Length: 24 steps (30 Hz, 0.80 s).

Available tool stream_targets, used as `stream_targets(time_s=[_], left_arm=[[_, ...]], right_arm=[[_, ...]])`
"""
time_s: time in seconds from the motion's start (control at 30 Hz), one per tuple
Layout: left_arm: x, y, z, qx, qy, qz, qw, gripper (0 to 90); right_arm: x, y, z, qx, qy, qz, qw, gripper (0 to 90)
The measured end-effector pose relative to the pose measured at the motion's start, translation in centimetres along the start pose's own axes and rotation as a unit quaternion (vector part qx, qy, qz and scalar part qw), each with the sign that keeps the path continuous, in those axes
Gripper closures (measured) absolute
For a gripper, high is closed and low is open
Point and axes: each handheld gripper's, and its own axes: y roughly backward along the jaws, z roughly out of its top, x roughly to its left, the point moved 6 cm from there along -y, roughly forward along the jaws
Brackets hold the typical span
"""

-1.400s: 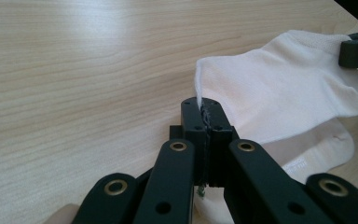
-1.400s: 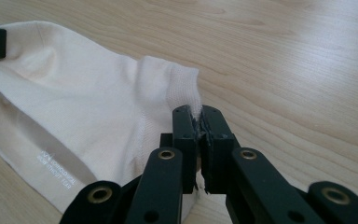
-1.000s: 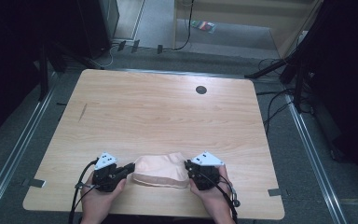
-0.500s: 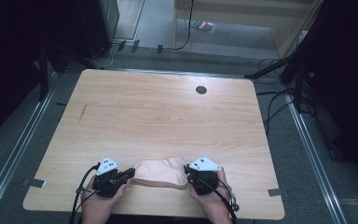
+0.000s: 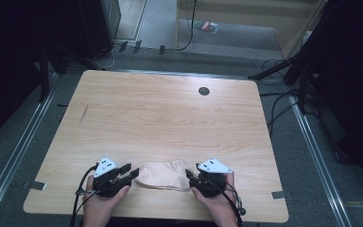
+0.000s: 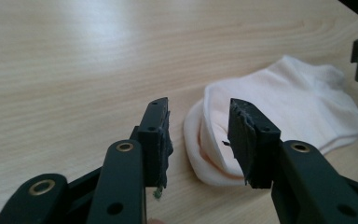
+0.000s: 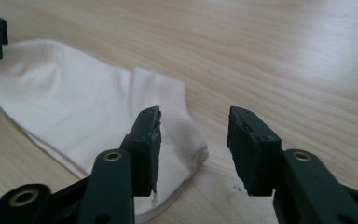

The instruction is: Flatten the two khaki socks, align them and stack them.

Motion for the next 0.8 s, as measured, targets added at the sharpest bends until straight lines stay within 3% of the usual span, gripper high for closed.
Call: stream_targets(time_s=[0.03,0.07,0.13,0.23,0.33,0.37,0.5,0.6,0.7,0.8], left_arm=[[-0.1,0.2,0.2,-0.003,0.002,0.002,1.0000,64.0],[-0.2,0.4,0.3,-0.001,0.003,0.001,1.0000,64.0],[-0.7,0.6,0.5,0.001,0.002,-0.014,0.9999,68.9],[-1.8,-0.3,0.3,0.017,-0.015,-0.051,0.9985,75.7],[-2.1,-1.2,0.0,0.031,-0.023,-0.054,0.9978,74.4],[-1.9,-2.0,-0.5,0.044,-0.027,-0.041,0.9978,74.5],[-1.4,-2.2,-1.1,0.063,-0.035,-0.022,0.9971,73.9],[-1.2,-2.0,-1.2,0.066,-0.041,-0.017,0.9969,68.7],[-1.2,-2.2,-1.4,0.066,-0.062,-0.016,0.9957,66.3],[-1.2,-2.2,-1.4,0.065,-0.065,-0.023,0.9955,62.9]], right_arm=[[-0.1,0.5,0.3,-0.016,-0.007,0.001,0.9998,66.2],[-0.1,0.5,0.3,-0.016,-0.007,0.001,0.9998,66.2],[0.2,0.9,0.5,-0.027,-0.012,0.010,0.9995,74.4],[1.4,0.5,0.3,-0.019,-0.012,0.034,0.9992,80.7],[2.0,-0.4,0.0,-0.011,-0.001,0.030,0.9995,80.9],[2.2,-0.6,-0.2,-0.005,0.000,0.029,0.9996,80.9],[2.5,-1.2,-1.0,0.015,0.012,0.024,0.9995,76.5],[2.6,-1.4,-2.1,0.037,0.013,0.019,0.9990,69.8],[2.7,-1.4,-2.7,0.037,0.017,0.016,0.9990,66.8],[2.5,-1.5,-2.7,0.036,0.042,0.006,0.9985,63.9]])
